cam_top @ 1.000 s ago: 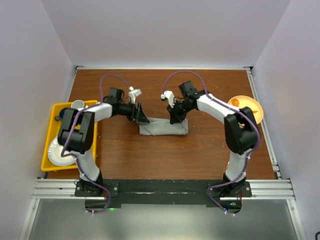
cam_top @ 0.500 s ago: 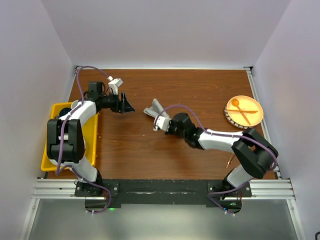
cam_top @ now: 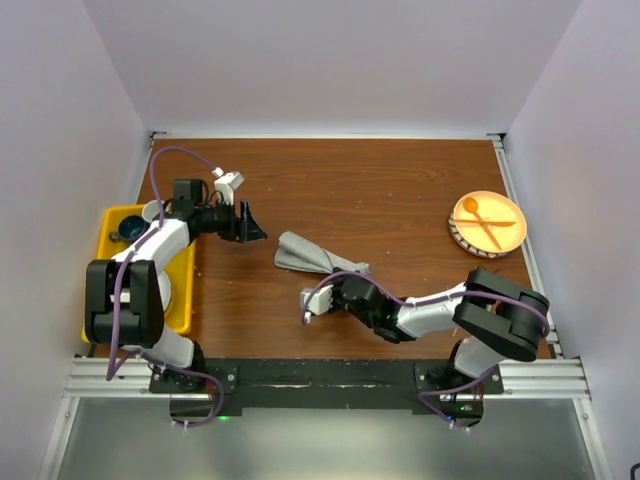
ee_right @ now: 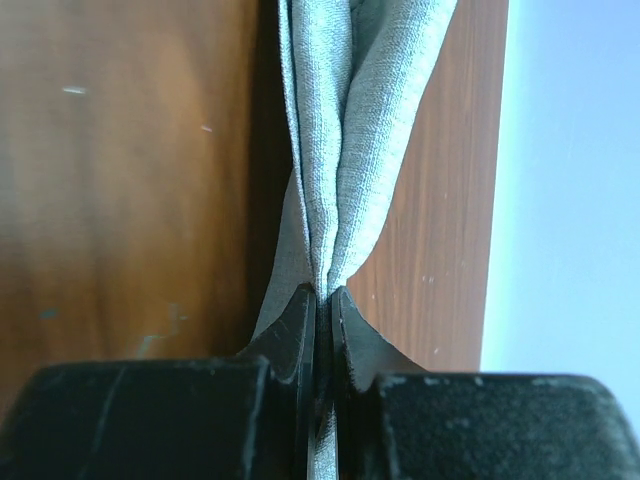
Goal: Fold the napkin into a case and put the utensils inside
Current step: Turn over the smaller rectangle-folded napkin at the center of the board.
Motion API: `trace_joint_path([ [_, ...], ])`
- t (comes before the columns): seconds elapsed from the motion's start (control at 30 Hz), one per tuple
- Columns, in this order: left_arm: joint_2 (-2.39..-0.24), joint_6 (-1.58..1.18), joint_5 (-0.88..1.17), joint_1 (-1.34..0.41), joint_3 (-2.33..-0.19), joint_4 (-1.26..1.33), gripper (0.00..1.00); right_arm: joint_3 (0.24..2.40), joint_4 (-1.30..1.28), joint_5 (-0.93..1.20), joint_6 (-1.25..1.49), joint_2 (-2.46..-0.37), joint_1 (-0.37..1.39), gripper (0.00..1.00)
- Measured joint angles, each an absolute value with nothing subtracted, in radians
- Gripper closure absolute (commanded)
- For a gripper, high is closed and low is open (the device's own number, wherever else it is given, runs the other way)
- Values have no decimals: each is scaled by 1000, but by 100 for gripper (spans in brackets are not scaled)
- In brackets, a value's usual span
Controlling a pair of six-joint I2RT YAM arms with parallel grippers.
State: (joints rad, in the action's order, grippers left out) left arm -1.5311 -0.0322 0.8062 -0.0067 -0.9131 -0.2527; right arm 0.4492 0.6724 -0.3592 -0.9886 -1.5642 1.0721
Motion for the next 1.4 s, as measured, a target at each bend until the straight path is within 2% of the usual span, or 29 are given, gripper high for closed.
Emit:
trace_joint_path([
  [0.1,-1531,-31,805,-7,-907,-256,34,435,683,-369,-1018,-1569,1113,90],
  [0.13,-1531,-24,805,-7,-907,-262,35,433,684,-371,-1025,-1573,1125,79],
  [0.27,-1531,7,811,-7,-907,-284,44,423,672,-369,-1042,-1582,1156,59],
  [0.33,-1531,25,825,-7,-909,-302,54,423,650,-360,-1040,-1580,1166,53],
  [0.37,-1531,42,836,-7,-913,-316,57,424,632,-352,-1036,-1575,1171,47],
  [0.5,-1536,106,870,-10,-963,-383,67,464,469,-317,-978,-1505,1184,37],
  [0.67,-1572,180,877,-76,-1053,-437,80,648,222,-262,-807,-1370,1184,37],
  [0.83,-1645,205,841,-184,-1081,-461,91,780,39,-213,-626,-1251,1155,42],
  [1.07,-1718,184,784,-224,-1058,-464,94,814,-236,-138,-471,-1232,986,55],
  [1.4,-1803,179,727,-231,-1056,-463,95,746,-330,-63,-440,-1344,966,59],
])
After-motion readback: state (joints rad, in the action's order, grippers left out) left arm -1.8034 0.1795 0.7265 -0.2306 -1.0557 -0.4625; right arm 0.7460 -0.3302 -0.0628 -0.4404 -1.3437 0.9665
